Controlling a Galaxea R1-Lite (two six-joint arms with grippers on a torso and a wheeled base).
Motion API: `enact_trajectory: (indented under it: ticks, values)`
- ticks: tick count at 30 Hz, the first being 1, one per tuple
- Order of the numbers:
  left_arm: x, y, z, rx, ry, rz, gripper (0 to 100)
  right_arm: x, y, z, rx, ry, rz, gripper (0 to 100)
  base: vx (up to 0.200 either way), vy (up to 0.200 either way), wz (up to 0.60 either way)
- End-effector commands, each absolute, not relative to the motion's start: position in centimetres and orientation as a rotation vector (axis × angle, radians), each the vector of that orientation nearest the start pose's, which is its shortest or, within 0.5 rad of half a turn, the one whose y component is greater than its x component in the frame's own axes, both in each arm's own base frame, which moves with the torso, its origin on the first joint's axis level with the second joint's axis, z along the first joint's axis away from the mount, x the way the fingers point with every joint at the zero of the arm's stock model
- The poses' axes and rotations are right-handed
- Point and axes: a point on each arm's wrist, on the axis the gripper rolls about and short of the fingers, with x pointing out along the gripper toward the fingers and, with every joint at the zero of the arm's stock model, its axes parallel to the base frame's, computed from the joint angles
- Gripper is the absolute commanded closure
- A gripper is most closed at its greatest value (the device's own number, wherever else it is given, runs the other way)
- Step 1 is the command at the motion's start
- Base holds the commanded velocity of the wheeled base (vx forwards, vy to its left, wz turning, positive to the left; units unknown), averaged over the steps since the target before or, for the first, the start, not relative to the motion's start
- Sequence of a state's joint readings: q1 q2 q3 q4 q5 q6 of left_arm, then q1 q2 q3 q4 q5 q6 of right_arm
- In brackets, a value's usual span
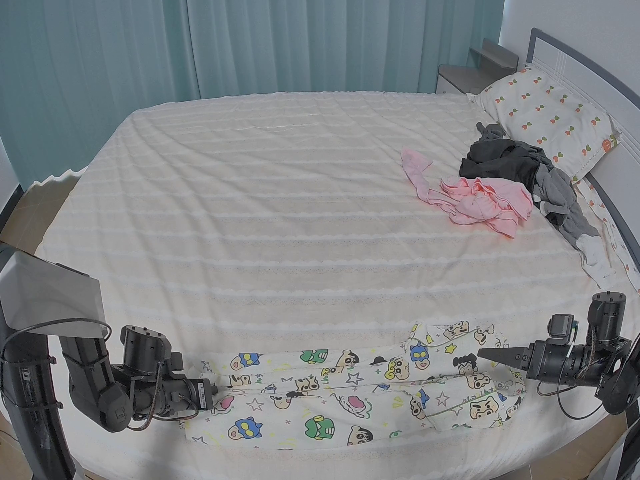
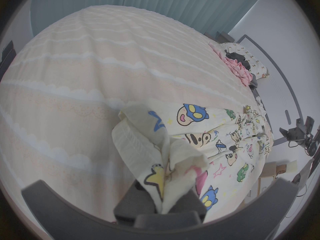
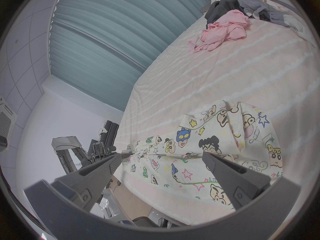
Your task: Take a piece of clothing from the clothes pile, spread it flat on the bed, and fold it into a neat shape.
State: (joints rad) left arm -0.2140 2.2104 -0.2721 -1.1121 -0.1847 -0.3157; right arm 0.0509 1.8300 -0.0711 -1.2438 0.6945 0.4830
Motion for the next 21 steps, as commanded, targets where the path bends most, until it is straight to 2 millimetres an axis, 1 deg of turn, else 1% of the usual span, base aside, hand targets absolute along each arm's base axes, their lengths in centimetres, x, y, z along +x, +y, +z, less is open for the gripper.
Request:
enact_trajectory:
  ticks: [1, 2, 5, 7, 8, 9, 15, 17, 21]
  values:
    - [24.4, -5.1, -1.1, -0.303, 0.852, -0.244, 100, 20.2, 2.5, 5.6, 0.619, 0.674, 0.596, 0, 0.000, 0.000, 0.00]
    - [23.8, -4.5, -0.8, -0.325, 0.858, -0.252, 100, 20.2, 2.5, 5.5, 0.619, 0.675, 0.596, 0, 0.000, 0.000, 0.00]
    - [23.7, -3.7, -0.5, -0.343, 0.849, -0.234, 100, 20.2, 2.5, 5.5, 0.619, 0.675, 0.596, 0, 0.000, 0.000, 0.00]
    - [23.5, -2.8, -0.3, -0.367, 0.843, -0.215, 100, 20.2, 2.5, 5.5, 0.620, 0.677, 0.596, 0, 0.000, 0.000, 0.00]
    - [23.5, -2.7, -0.2, -0.368, 0.840, -0.215, 100, 20.2, 2.5, 5.5, 0.619, 0.675, 0.596, 0, 0.000, 0.000, 0.00]
    - [23.3, -2.1, 0.0, -0.386, 0.837, -0.210, 100, 20.2, 2.5, 5.5, 0.620, 0.677, 0.596, 0, 0.000, 0.000, 0.00]
    - [22.8, -0.7, 0.4, -0.428, 0.824, -0.189, 100, 20.2, 2.5, 5.5, 0.620, 0.677, 0.596, 0, 0.000, 0.000, 0.00]
    - [22.7, 0.5, 0.6, -0.459, 0.808, -0.167, 100, 20.2, 2.5, 5.5, 0.619, 0.675, 0.596, 0, 0.000, 0.000, 0.00]
    - [22.3, 2.0, 1.0, -0.502, 0.791, -0.138, 100, 20.2, 2.3, 5.5, 0.622, 0.674, 0.590, 0, 0.000, 0.000, 0.00]
